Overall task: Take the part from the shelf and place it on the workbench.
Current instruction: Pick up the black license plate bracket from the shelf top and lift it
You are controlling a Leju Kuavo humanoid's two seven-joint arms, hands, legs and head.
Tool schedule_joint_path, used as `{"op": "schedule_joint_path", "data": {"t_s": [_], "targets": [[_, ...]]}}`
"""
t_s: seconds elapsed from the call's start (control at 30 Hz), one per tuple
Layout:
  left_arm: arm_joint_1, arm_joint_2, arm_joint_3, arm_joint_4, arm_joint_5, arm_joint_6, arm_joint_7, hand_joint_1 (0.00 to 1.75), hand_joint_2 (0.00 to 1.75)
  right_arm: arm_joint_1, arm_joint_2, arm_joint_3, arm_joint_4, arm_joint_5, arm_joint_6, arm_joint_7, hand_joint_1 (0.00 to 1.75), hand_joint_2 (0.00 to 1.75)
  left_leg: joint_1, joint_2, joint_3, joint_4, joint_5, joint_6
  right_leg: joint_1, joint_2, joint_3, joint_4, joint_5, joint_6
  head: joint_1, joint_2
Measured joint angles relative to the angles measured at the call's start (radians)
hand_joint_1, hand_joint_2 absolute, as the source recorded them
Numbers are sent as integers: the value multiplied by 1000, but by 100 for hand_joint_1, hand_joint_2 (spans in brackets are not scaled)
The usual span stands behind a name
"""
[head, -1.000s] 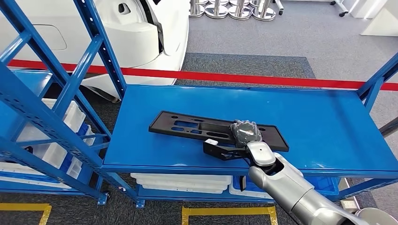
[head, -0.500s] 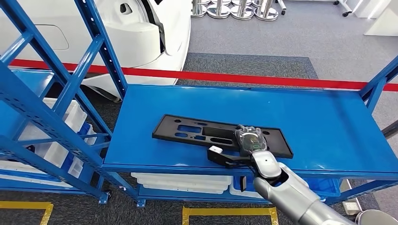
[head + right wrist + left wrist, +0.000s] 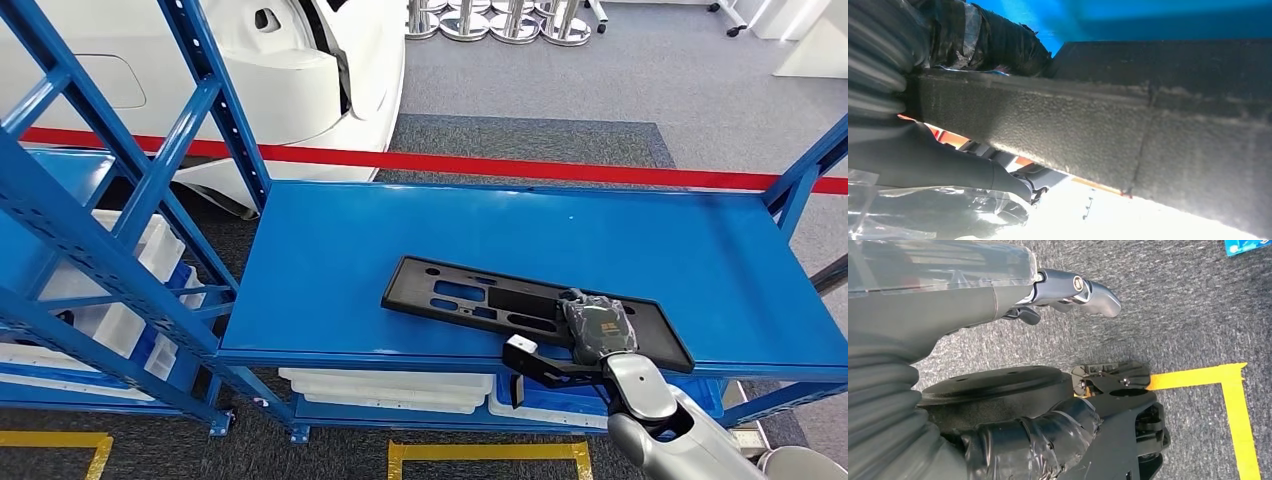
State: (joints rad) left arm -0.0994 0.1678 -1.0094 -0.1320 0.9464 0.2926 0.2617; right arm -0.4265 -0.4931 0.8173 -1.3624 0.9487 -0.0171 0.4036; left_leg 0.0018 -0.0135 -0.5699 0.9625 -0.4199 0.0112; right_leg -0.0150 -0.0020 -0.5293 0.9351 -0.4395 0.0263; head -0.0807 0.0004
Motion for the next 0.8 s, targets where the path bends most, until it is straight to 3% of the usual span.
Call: {"op": "schedule_joint_path", "data": {"t_s": [0.33, 0.5, 0.6, 0.67, 0.73, 0.8], "targets": [[-3, 0, -6, 0, -7, -8, -17, 0, 175, 34, -37, -26, -46, 8, -6, 15, 175, 175, 0, 0, -1, 0, 0, 0, 0, 0, -2, 0, 0, 0, 0, 0], [-4, 17, -18, 3, -32, -51, -82, 0, 175, 144, -149, -113, -153, 74, -79, 96, 175, 175, -1, -7, -4, 0, 0, 1, -1, -6, 0, 0, -2, 3, 0, 0], [-3, 27, -24, 12, -17, -69, -66, 0, 175, 193, -194, -187, -248, 136, -105, 91, 175, 175, -8, -4, -6, 0, -1, 16, -7, 0, 0, -7, 7, 13, -1, 0], [-5, 30, -24, 17, 13, -78, -37, 0, 175, 178, -187, -204, -301, 199, -87, 66, 175, 175, -5, 3, 4, -21, 13, 26, -9, 6, -3, -4, 4, 18, -1, 0], [-10, 29, -24, 19, 45, -82, -9, 0, 175, 117, -150, -188, -325, 254, -53, 56, 175, 175, 0, 13, 10, -43, 31, 30, -11, 6, -33, 65, -46, 20, 0, 0], [-13, 25, -24, 19, 69, -78, 7, 0, 175, 53, -103, -159, -329, 284, -35, 70, 175, 175, 0, 19, 3, -47, 40, 29, -14, 4, -90, 206, -122, 27, 1, 0]]}}
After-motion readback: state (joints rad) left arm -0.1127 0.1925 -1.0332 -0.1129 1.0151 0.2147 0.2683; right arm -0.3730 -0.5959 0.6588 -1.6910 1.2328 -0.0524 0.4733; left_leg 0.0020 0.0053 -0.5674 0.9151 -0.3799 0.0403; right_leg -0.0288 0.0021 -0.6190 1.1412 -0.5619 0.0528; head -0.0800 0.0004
